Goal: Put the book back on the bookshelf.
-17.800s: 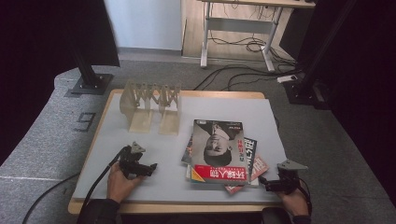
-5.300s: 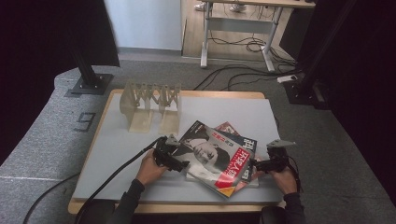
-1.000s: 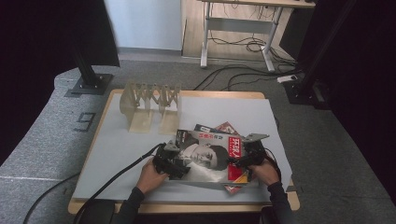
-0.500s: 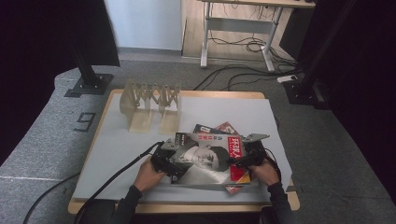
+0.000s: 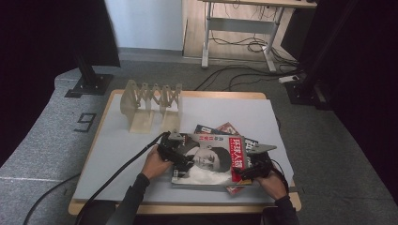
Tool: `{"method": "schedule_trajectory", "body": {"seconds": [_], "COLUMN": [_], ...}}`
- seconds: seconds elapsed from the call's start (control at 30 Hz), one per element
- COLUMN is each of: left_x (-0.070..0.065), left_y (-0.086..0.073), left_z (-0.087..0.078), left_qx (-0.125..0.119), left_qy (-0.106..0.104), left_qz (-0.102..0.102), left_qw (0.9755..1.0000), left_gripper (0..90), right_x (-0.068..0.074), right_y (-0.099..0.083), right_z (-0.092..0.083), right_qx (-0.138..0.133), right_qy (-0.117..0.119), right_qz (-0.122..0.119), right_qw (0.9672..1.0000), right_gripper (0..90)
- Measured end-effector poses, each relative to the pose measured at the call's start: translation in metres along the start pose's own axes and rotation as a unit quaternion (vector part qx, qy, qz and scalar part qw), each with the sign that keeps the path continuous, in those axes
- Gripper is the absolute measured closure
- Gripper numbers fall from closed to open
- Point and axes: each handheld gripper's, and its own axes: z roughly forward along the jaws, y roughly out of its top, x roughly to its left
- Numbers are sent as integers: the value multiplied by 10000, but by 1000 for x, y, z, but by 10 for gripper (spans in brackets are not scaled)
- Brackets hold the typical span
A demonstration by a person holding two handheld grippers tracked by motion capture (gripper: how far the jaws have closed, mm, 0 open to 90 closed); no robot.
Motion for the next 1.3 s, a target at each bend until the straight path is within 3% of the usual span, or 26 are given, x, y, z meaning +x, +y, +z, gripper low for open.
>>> {"method": "schedule_trajectory", "body": {"seconds": [0.7,0.9,1.3], "left_x": [15,17,9], "left_y": [24,25,23], "left_z": [26,28,28], "left_qx": [-50,-99,55], "left_qy": [253,297,279], "left_qz": [-18,-37,109], "left_qw": [9997,9995,9995], "left_gripper": [7,6,0], "right_x": [28,34,29], "right_y": [-23,-26,-26], "right_z": [-23,-25,-25], "right_qx": [16,119,48], "right_qy": [177,96,179], "right_qz": [-204,-433,-269], "right_qw": [9996,9989,9995], "right_gripper": [0,0,0]}}
